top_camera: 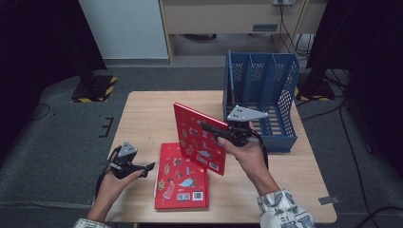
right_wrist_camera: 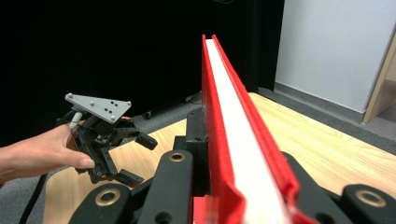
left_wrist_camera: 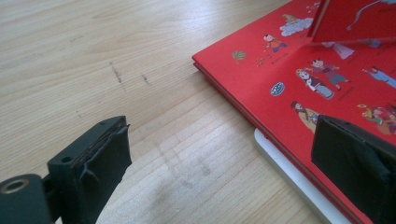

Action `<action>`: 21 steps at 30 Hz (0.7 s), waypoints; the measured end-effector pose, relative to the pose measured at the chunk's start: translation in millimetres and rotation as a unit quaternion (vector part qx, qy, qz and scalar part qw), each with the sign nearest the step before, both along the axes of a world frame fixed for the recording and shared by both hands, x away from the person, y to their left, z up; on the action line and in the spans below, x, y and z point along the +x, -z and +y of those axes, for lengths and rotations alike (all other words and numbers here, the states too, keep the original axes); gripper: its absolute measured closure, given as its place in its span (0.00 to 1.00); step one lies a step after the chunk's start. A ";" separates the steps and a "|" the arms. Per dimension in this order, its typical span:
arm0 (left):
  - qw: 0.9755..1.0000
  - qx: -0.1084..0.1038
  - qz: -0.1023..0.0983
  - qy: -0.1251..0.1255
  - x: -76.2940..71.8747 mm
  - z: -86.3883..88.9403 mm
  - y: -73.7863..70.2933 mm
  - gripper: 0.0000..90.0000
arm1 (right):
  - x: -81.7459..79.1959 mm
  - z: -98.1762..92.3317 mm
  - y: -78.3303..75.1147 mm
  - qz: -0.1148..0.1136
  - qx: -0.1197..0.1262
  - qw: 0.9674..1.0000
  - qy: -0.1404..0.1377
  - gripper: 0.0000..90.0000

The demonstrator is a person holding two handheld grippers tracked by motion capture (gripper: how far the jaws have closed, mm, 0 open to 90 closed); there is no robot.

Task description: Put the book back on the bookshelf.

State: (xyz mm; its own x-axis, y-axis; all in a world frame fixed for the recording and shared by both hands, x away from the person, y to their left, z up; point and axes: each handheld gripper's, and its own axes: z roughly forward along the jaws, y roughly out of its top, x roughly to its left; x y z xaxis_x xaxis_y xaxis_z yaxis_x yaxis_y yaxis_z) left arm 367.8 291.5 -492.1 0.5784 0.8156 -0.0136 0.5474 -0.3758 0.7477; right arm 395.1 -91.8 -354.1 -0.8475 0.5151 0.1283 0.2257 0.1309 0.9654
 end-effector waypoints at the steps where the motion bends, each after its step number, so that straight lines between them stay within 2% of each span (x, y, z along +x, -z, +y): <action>1: 1.000 0.003 0.001 -0.001 0.2 0.3 0.5 0.04 | -0.5 -1.5 -0.2 -0.001 0.000 1.000 0.000 0.89; 14: 1.000 0.022 0.008 -0.007 0.8 1.4 5.0 0.04 | -11.3 -22.5 -3.0 0.004 0.004 1.000 0.018 0.89; 21: 1.000 0.023 0.008 -0.010 0.7 1.6 5.4 0.04 | -14.5 -34.0 -2.9 0.005 0.008 1.000 0.028 0.89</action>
